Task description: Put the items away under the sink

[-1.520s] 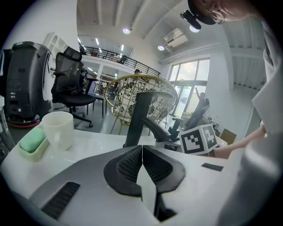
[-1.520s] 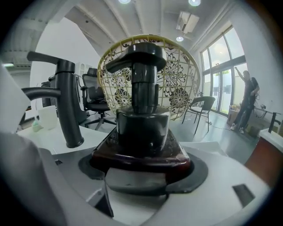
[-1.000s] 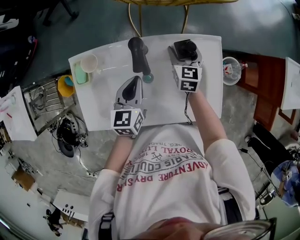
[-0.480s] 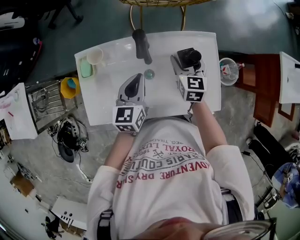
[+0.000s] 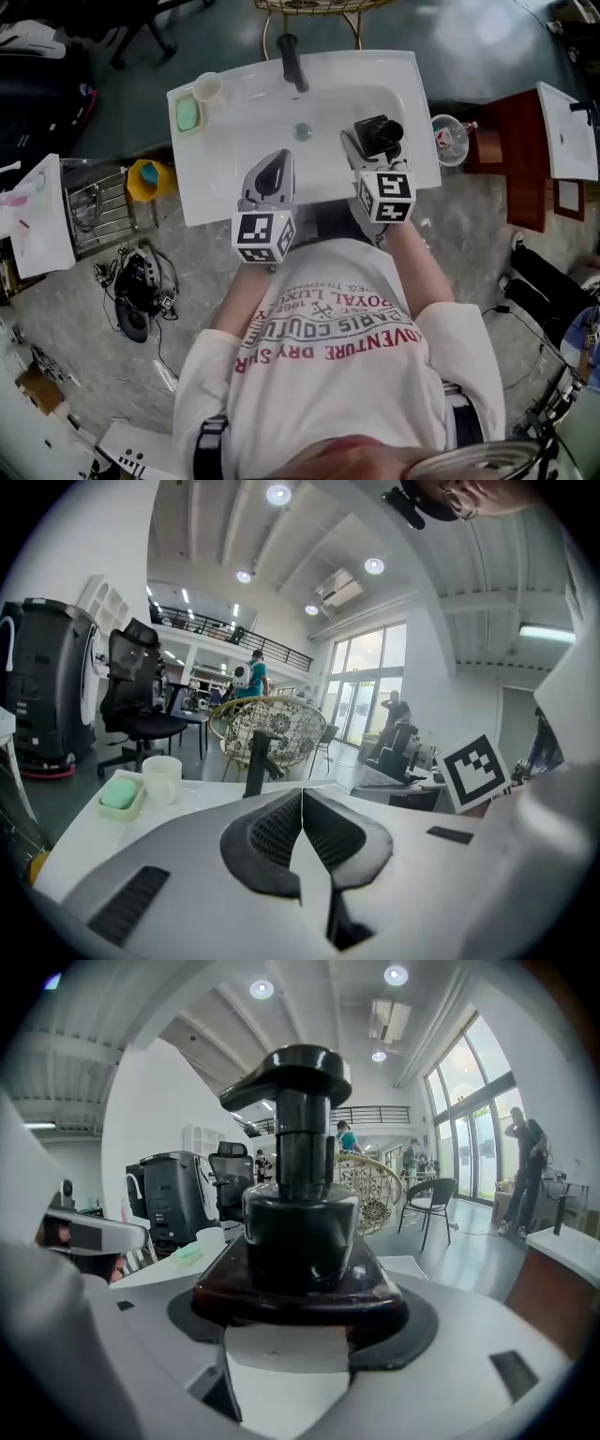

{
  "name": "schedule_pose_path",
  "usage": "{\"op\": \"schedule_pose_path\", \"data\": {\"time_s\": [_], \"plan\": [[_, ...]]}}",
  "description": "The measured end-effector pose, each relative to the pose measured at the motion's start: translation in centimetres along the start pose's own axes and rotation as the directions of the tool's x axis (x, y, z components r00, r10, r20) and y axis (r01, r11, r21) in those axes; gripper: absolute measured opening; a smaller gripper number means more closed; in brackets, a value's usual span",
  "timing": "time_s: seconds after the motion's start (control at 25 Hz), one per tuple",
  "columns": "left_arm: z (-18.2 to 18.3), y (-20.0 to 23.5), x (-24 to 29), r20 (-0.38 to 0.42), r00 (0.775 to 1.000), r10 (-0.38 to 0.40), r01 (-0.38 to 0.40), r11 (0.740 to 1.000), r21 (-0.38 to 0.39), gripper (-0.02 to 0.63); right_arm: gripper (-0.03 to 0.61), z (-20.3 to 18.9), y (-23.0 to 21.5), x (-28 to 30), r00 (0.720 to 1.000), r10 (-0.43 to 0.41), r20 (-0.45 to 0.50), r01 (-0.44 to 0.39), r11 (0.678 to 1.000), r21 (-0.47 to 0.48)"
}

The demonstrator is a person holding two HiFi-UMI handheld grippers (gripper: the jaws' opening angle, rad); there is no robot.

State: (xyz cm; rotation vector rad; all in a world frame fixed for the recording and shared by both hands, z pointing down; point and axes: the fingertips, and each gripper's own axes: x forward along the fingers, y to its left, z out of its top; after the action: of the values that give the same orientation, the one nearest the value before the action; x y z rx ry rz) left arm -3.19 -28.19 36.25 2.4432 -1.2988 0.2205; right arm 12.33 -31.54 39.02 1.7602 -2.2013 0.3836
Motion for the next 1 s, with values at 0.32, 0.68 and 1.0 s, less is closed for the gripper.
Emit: {"op": "schedule_pose_path", "data": {"time_s": [0.32, 0.68, 1.0], "plan": [[-0.8, -3.1, -5.4, 0.032, 0.999, -0.028, 0.028, 1.0, -0.007, 0.023, 0.376, -0.5, 3.9, -7.1, 0.999, 0.029, 0.026, -0.029, 1.0, 0.002], [-3.9, -5.5, -10.6, 0.032, 0.998, 0.06, -0.059, 0.998, -0.031, 0.023, 0.376, -3.1, 6.7, -12.6, 0.99, 0.134, 0.033, -0.133, 0.99, -0.035], [-10.0, -8.9, -16.7, 0.015, 0.987, 0.163, -0.161, 0.983, -0.09, 0.023, 0.376, -9.0, 9.5, -19.1, 0.967, 0.253, -0.015, -0.254, 0.964, -0.081]]}}
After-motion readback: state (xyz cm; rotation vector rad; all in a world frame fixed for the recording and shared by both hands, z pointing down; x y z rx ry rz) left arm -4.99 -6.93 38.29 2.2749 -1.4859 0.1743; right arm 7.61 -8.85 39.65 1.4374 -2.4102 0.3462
